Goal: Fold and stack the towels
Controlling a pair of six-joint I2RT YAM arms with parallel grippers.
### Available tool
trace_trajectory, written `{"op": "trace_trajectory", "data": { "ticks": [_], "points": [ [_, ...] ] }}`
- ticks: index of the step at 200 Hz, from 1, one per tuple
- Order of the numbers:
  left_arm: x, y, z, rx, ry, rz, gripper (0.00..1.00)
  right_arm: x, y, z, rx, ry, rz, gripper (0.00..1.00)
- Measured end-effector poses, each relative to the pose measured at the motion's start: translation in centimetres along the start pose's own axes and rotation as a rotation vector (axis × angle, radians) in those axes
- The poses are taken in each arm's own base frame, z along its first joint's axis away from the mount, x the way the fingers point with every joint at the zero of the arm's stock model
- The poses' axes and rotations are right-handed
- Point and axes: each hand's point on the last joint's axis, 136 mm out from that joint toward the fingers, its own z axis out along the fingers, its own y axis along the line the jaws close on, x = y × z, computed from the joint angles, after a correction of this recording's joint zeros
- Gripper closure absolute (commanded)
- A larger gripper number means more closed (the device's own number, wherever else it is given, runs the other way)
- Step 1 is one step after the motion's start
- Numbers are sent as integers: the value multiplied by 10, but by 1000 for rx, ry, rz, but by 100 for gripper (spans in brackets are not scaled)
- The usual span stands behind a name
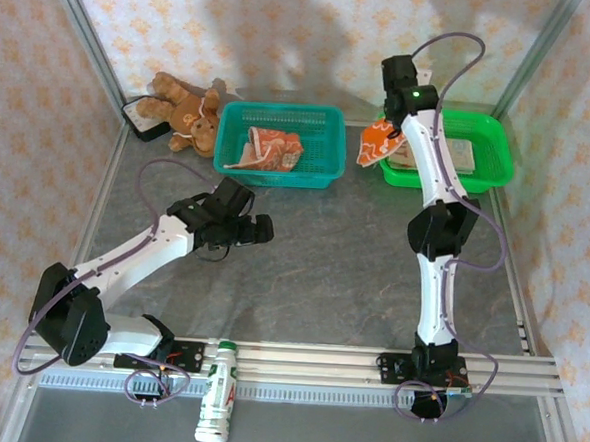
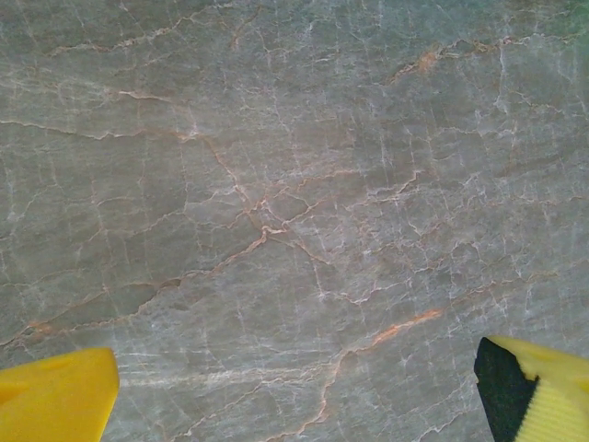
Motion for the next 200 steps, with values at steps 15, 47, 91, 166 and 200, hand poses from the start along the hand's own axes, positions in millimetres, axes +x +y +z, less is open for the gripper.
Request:
{"op": "trace_trajectory", "data": {
  "ticks": [15,47,91,166,200],
  "points": [
    [1,-1,1,-3,10,3,0,-2,-7,12,8,4,15,100],
    [-2,-4,2,-11,23,12,0,2,-13,40,24,22,7,100],
    [-4,-6,1,-22,39,26,0,11,-16,73,53,43,-22,100],
    [-3,-5,-5,-36,57,32,0,29,-54,126,137,101,3,100],
    [-6,-8,-7,-24,44,31,0,26,-69,136,156,97,25,100]
  ]
}}
